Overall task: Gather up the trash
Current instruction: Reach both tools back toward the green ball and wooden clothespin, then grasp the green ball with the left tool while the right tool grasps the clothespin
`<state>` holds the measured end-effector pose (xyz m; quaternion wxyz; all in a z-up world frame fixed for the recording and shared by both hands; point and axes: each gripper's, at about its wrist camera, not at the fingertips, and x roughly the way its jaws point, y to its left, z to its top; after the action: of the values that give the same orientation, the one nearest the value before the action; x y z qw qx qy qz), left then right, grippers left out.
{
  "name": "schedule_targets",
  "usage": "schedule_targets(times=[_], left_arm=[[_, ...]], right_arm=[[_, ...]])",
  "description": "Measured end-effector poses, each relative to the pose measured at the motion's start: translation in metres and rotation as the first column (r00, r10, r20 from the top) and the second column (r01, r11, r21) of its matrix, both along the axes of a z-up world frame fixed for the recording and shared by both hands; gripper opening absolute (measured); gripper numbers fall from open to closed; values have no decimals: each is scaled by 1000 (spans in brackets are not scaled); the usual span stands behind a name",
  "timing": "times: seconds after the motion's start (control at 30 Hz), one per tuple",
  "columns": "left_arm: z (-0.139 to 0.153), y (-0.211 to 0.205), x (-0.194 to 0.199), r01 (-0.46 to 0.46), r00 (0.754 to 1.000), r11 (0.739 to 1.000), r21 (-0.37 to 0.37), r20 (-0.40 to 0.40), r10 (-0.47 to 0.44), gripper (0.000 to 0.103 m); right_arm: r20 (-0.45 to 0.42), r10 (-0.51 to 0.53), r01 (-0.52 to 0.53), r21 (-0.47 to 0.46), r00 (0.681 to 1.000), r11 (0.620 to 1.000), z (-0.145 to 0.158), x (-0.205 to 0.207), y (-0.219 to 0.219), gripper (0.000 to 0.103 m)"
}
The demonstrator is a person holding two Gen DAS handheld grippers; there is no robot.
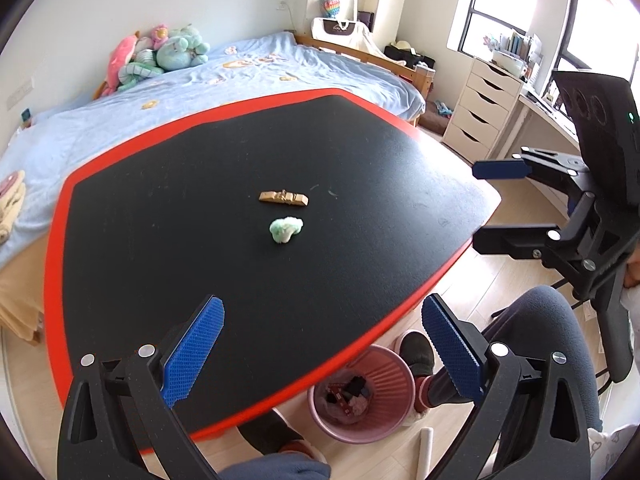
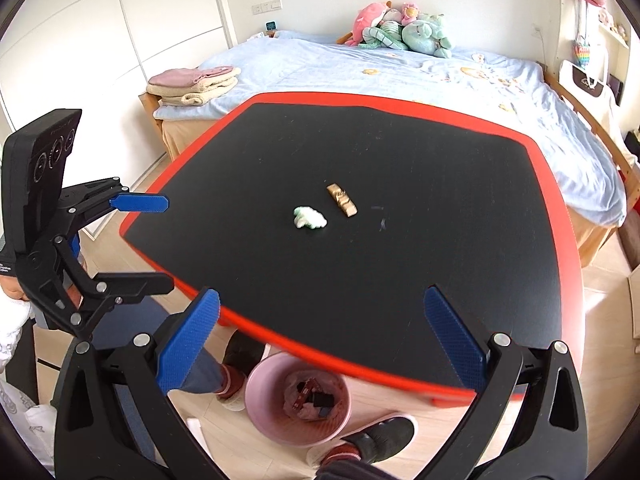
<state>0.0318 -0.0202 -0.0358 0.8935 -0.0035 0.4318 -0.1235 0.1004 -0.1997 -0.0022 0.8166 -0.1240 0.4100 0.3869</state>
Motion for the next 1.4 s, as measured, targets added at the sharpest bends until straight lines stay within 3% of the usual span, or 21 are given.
schedule_targets(times=[0.23, 0.73, 0.83, 0.9, 1.13, 1.2, 1.23, 1.4], left_arm=[[-12, 5, 32, 50, 999, 999, 2, -20, -50, 95], [-53, 14, 88, 126, 990, 992, 0, -62, -125, 95], [-61, 13, 94, 143, 988, 990, 7, -66, -142, 95], [-64, 13, 97, 151, 986, 989, 8, -66, -150, 88], [-74, 11, 109, 159, 985, 987, 14, -68, -158, 72], [-77, 11, 111, 158, 985, 987, 20, -73, -156, 57], [-78, 10, 111, 158, 985, 987, 25, -73, -156, 54], [-77, 11, 109, 136, 989, 990, 37, -64, -134, 22]], right_arm=[[-2, 27, -28, -31, 1000, 999, -11, 44, 25, 100], [-41, 124, -127, -76, 991, 989, -65, 115, 82, 100], [-49, 143, -147, -84, 989, 986, -75, 124, 92, 87], [-54, 156, -161, -98, 986, 982, -82, 127, 98, 76], [-54, 214, -218, -96, 975, 971, -98, 131, 112, 59], [-48, 228, -232, -100, 972, 967, -102, 131, 115, 51], [-36, 232, -235, -99, 972, 967, -102, 130, 115, 49], [-8, 229, -228, -109, 973, 968, -102, 130, 115, 13]])
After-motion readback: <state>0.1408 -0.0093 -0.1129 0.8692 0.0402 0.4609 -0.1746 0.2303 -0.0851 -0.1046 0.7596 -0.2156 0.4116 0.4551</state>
